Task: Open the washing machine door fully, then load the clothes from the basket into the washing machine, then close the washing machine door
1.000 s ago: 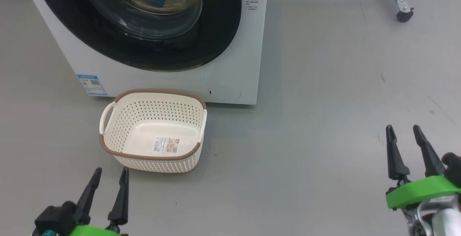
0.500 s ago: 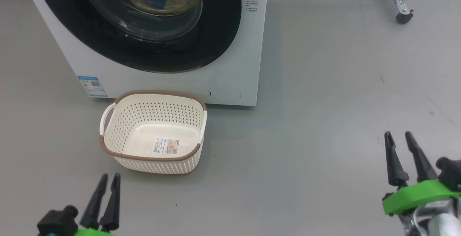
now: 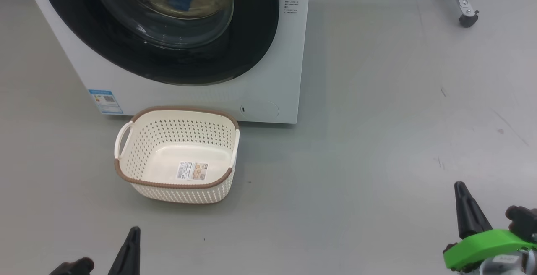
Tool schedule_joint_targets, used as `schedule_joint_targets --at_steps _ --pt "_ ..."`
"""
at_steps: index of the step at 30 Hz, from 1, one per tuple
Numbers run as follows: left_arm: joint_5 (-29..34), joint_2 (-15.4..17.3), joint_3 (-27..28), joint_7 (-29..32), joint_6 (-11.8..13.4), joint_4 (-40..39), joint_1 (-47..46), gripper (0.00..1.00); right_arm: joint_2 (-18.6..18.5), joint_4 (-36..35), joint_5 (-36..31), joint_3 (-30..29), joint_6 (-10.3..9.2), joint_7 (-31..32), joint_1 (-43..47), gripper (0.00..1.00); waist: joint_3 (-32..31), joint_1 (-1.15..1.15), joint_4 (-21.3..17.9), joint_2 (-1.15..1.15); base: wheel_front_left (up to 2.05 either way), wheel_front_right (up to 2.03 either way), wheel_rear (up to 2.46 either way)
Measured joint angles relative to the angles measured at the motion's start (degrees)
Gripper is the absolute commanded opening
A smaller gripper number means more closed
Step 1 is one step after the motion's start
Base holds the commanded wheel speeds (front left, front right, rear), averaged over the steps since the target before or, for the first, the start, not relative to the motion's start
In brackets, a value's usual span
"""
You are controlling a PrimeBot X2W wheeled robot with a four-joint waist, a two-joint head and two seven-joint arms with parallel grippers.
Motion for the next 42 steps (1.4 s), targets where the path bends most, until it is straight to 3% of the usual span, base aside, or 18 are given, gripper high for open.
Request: schedule_joint_targets --at_steps 42 --pt "-23.07 -2.27 4.32 6.44 0.00 0.01 -2.19 0.00 0.00 -1.14 27.55 0.49 0.00 6.72 -1.20 0.00 -0.09 0.00 -1.15 0.00 0.00 0.00 0.00"
